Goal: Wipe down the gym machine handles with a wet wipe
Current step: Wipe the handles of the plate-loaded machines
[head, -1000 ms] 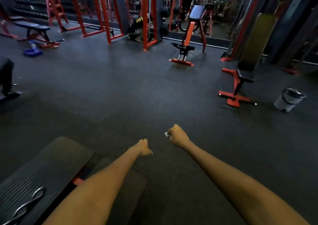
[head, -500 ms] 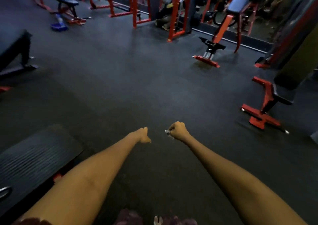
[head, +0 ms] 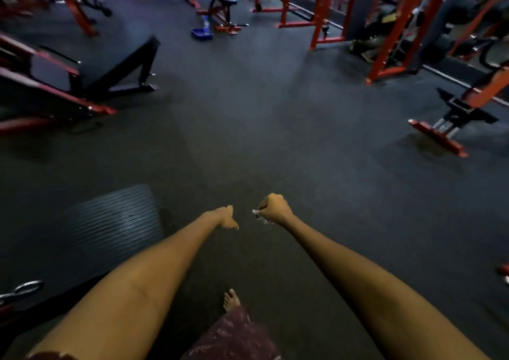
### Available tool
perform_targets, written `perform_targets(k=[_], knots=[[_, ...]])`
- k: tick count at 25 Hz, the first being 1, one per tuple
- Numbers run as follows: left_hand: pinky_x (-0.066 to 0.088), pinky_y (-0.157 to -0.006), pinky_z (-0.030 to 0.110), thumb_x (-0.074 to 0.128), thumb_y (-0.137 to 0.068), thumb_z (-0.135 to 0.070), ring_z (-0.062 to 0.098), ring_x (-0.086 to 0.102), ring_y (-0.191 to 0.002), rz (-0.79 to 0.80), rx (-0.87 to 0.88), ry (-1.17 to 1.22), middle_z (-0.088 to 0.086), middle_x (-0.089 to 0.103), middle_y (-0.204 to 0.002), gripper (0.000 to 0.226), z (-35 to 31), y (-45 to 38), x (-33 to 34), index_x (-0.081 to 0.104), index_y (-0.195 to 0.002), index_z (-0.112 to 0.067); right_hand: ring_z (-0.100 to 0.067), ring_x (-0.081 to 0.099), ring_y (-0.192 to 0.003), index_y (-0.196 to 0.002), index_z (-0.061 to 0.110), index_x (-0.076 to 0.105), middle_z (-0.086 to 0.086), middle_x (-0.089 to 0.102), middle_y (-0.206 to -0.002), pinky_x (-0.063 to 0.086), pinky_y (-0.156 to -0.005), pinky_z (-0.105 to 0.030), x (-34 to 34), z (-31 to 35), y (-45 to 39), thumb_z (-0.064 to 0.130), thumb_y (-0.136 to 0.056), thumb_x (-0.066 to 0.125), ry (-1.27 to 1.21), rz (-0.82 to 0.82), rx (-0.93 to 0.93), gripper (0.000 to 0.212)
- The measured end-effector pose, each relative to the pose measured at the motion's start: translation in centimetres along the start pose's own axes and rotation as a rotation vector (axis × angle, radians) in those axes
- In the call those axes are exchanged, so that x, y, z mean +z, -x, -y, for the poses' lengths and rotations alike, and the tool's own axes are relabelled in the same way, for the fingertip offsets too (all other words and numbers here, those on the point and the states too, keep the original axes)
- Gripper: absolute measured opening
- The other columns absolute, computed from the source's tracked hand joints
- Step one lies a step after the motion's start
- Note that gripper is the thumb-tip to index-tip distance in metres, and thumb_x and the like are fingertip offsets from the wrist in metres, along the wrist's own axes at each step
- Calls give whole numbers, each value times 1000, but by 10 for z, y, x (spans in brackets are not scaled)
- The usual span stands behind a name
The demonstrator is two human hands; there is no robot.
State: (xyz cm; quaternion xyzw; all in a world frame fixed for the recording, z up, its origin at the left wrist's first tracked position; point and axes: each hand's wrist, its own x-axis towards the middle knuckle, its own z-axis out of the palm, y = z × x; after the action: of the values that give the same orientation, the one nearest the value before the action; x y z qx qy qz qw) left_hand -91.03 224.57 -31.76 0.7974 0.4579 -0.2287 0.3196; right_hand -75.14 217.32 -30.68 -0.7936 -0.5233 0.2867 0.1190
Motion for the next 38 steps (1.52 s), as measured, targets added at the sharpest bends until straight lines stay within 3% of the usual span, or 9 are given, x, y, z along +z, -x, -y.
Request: perform_targets(k=[3,5,13,18,23,26,30,35,38], knots=[[37,-103,35,56,-93,-31,29,41,-131,-5,-73,59,16,37,-146,64,25,-39,-62,29,-143,-3,2,52,-39,-78,6,75,-9,65,-60,50,-56,-21,-18,23,-88,29,-86,66,-52,-14,-82,26],[39,-98,33,56,-93,-30,29,45,-127,-35,-118,78,16,42,-142,56,49,-66,-108,37,-138,-3,4,51,-39,-84,4,76,-17,70,-69,55,-63,-28,-25,51,-148,22,-87,65,-141,-46,-128,21],[41,-97,35,57,-92,-31,28,47,-123,-114,-285,232,14,45,-139,55,137,-176,-238,39,-136,-5,-6,58,-81,-99,5,73,-7,71,-97,43,-69,-18,-40,148,-349,19,-83,68,-154,103,-265,21],[41,-98,36,55,-93,-30,29,47,-123,-163,-420,329,15,45,-138,53,199,-249,-319,38,-136,-4,-1,54,-59,-89,3,74,-2,66,-74,43,-55,-14,-57,204,-489,21,-82,70,-118,240,-378,19],[42,-99,38,55,-93,-32,30,48,-122,-246,-565,476,15,44,-138,53,250,-283,-395,37,-136,-6,-1,52,-53,-61,12,67,8,56,-54,45,-61,-17,-60,298,-618,30,-83,70,-46,421,-478,28],[42,-99,38,55,-92,-33,31,47,-122,-248,-663,541,16,43,-139,55,290,-295,-413,37,-137,-6,-1,53,-54,-54,15,63,4,58,-55,48,-68,-19,-32,356,-658,30,-84,69,-46,499,-559,34],[39,-104,35,55,-92,-32,28,44,-129,-243,-794,628,14,40,-145,59,366,-314,-434,35,-141,-6,1,56,-50,-70,2,73,-6,67,-64,47,-59,-10,7,442,-709,30,-82,71,-23,620,-682,30],[39,-101,31,56,-93,-30,27,45,-127,-320,-885,758,13,42,-143,55,462,-321,-487,37,-139,-7,5,56,-46,-73,-6,72,-13,70,-72,43,-50,-5,44,561,-765,22,-84,68,157,745,-825,31],[40,-99,30,56,-92,-29,26,47,-125,-418,-965,828,13,43,-142,53,533,-310,-521,39,-137,-7,2,60,-56,-67,-5,70,-12,71,-75,51,-65,-11,68,646,-782,19,-85,67,199,777,-941,30]])
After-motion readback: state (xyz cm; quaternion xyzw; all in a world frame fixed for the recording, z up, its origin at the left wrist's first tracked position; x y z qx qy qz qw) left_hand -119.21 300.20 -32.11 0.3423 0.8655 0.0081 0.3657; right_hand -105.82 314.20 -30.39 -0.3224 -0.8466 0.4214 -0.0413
